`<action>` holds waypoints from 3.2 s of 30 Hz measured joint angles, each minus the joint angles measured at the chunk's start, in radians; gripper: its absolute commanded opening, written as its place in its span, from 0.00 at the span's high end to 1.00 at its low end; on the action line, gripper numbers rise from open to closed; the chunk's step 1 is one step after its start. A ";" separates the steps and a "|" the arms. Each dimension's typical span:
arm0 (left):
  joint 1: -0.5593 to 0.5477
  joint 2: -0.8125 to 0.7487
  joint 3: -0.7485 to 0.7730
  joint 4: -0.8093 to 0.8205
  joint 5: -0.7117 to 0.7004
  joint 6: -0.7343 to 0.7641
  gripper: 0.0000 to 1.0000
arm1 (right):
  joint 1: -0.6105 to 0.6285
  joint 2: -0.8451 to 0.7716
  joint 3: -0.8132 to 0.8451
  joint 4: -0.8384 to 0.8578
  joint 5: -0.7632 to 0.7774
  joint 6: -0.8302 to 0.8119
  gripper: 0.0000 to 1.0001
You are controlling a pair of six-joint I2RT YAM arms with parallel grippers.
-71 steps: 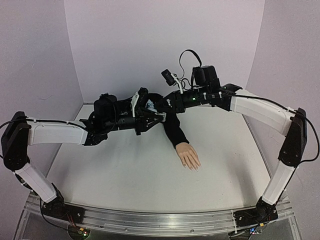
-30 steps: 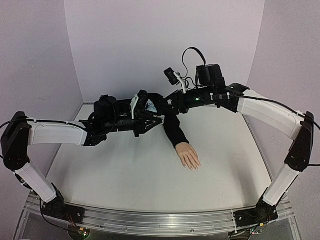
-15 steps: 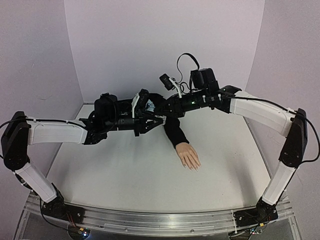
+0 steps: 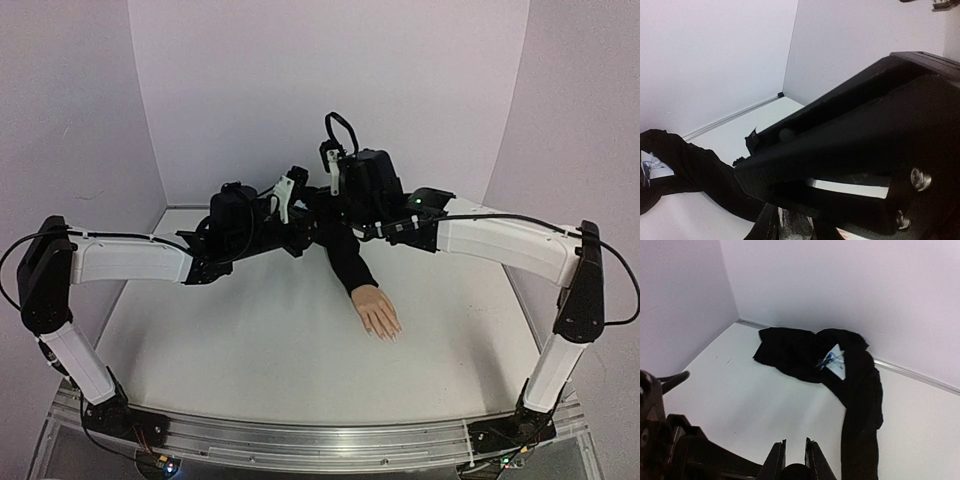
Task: Paint the nails
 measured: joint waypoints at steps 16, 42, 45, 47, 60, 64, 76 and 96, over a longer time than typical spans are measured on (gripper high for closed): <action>0.049 -0.051 -0.150 0.031 0.162 0.131 1.00 | -0.142 -0.104 0.011 -0.264 -0.630 -0.140 0.36; 0.031 -0.085 -0.154 -0.003 0.270 0.208 1.00 | -0.163 0.014 0.164 -0.443 -0.757 -0.171 0.87; 0.031 -0.084 -0.154 -0.009 0.269 0.203 1.00 | -0.163 0.022 0.169 -0.444 -0.757 -0.181 1.00; 0.031 -0.084 -0.153 -0.019 0.266 0.194 0.83 | -0.163 0.023 0.169 -0.448 -0.753 -0.190 1.00; 0.037 -0.191 -0.378 0.066 0.112 0.084 0.10 | -0.144 -0.105 -0.282 -0.217 -0.488 -0.073 1.00; 0.036 -0.269 -0.459 0.067 0.046 0.042 0.10 | -0.096 -0.121 -0.396 -0.131 -0.442 -0.063 0.99; 0.037 -0.472 -0.568 0.057 -0.227 -0.082 0.10 | 0.035 -0.018 -0.513 0.110 -0.286 -0.005 0.96; 0.037 -0.553 -0.575 0.019 -0.293 -0.099 0.11 | 0.060 0.115 -0.513 0.195 -0.226 0.034 0.57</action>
